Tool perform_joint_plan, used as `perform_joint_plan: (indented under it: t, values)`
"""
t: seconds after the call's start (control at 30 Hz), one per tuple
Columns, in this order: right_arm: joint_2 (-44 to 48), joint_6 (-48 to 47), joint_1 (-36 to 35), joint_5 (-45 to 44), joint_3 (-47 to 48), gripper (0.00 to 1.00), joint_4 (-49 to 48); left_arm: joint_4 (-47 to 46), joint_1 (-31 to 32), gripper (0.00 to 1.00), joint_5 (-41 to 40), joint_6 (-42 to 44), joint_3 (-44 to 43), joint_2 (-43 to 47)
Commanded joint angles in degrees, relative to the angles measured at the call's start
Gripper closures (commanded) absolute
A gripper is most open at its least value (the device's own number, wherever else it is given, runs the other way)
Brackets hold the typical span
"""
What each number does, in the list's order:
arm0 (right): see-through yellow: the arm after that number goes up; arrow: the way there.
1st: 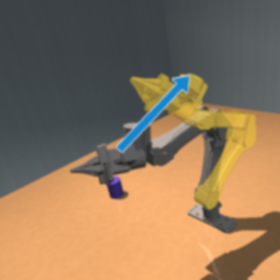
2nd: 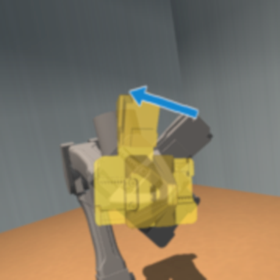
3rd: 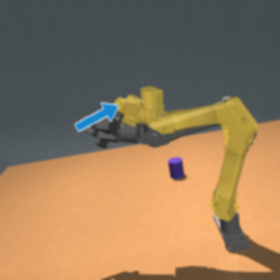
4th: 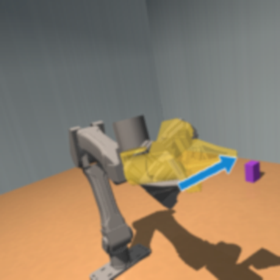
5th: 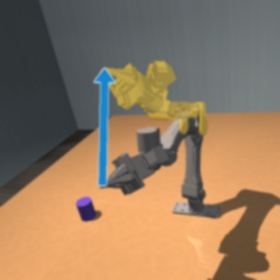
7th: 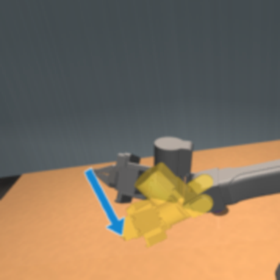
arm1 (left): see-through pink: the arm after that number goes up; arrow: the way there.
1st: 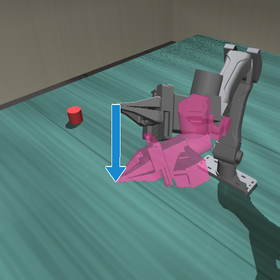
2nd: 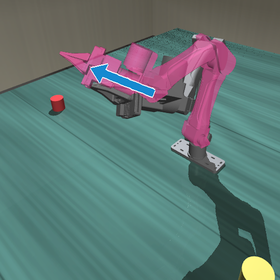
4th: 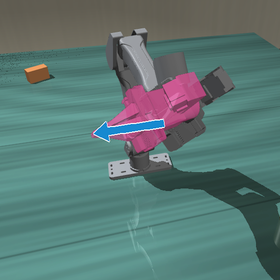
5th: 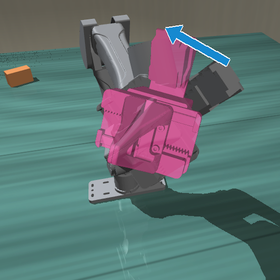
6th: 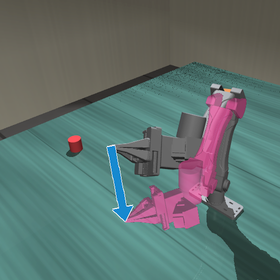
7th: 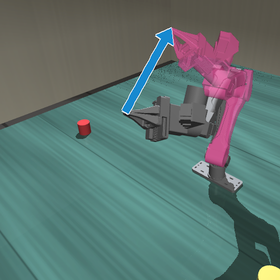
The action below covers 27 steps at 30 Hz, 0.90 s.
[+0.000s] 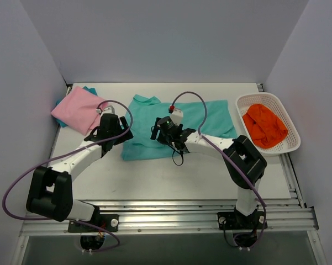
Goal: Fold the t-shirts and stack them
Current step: Fold the tshirt
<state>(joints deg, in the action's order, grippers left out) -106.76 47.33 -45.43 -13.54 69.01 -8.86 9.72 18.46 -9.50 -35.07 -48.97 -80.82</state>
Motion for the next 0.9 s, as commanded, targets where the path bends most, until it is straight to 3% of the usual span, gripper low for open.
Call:
perform_joint_plan:
  t: [0.0,0.4,0.87]
  values:
    - [1.9,1.5,0.1,-2.3,-1.2,0.31,0.3,-3.8,-0.3,0.18,1.4,1.0,-0.2,-0.6]
    - [2.7,4.4,-0.9,-1.1,-6.0,0.31,-2.5,-4.8,-0.3,0.18,1.9,0.7,0.0,-1.6]
    - [-2.8,4.2,-2.2,0.5,0.4,0.33,-2.2,-4.9,-0.3,0.19,1.1,1.0,0.3,-2.2]
